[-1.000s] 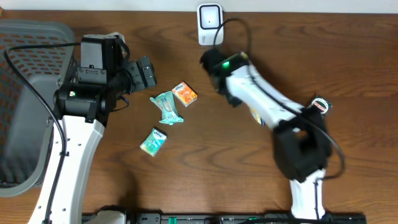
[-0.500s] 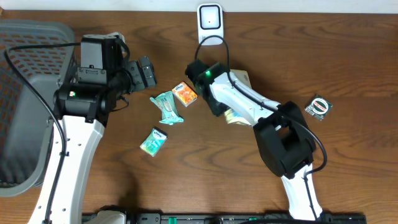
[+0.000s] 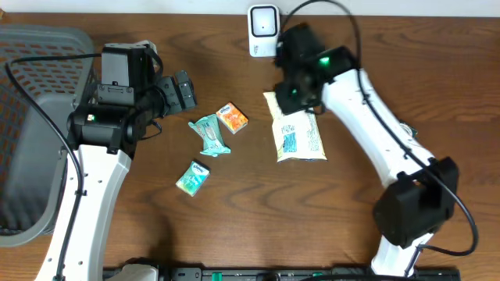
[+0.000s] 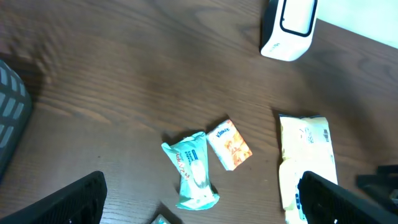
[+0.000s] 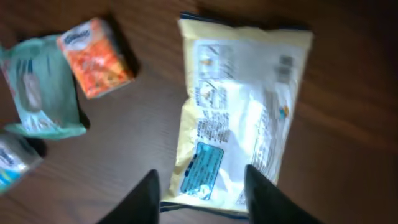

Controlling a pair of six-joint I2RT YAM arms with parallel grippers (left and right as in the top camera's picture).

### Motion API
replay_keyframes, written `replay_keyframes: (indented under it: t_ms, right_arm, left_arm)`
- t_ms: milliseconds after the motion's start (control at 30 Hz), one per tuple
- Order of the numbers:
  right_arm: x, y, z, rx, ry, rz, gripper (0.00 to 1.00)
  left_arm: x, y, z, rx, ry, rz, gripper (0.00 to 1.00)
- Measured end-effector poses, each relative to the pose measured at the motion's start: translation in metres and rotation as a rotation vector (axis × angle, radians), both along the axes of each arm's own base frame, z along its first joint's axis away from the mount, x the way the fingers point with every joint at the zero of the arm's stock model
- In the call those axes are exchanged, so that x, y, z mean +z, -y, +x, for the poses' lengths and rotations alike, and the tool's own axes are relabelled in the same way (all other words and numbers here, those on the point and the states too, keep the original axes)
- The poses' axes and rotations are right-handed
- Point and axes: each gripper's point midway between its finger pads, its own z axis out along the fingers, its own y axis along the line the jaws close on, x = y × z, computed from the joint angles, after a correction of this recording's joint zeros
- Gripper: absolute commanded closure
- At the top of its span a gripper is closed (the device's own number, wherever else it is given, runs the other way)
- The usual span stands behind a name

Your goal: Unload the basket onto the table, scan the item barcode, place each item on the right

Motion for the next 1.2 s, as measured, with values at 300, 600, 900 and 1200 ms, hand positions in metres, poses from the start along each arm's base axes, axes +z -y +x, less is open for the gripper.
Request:
replay_keyframes:
  t_ms: [300,600,900,1200]
  right_arm:
    - [-0.058,-0.034,-0.030,0.006,-0.259,0.102,0.77]
    - [-0.113,-0.052,-0.084,0.082,-0.474,-0.033,0.71]
    - [-0.114,0.023,-0.074,-0.062,-0.479,-0.278,0.70]
    - [-0.113,0.113,-0.039,-0.281,-0.455,-0.354,0.70]
  left_arm:
    - [0.000,0.000,0.000,0.000,0.000,0.000,0.02]
    - [0.000,0.000,0.000,0.000,0.000,0.000,0.02]
    - [0.000,0.000,0.000,0.000,0.000,0.000,0.02]
    - [0.000,0.000,0.000,0.000,0.000,0.000,0.02]
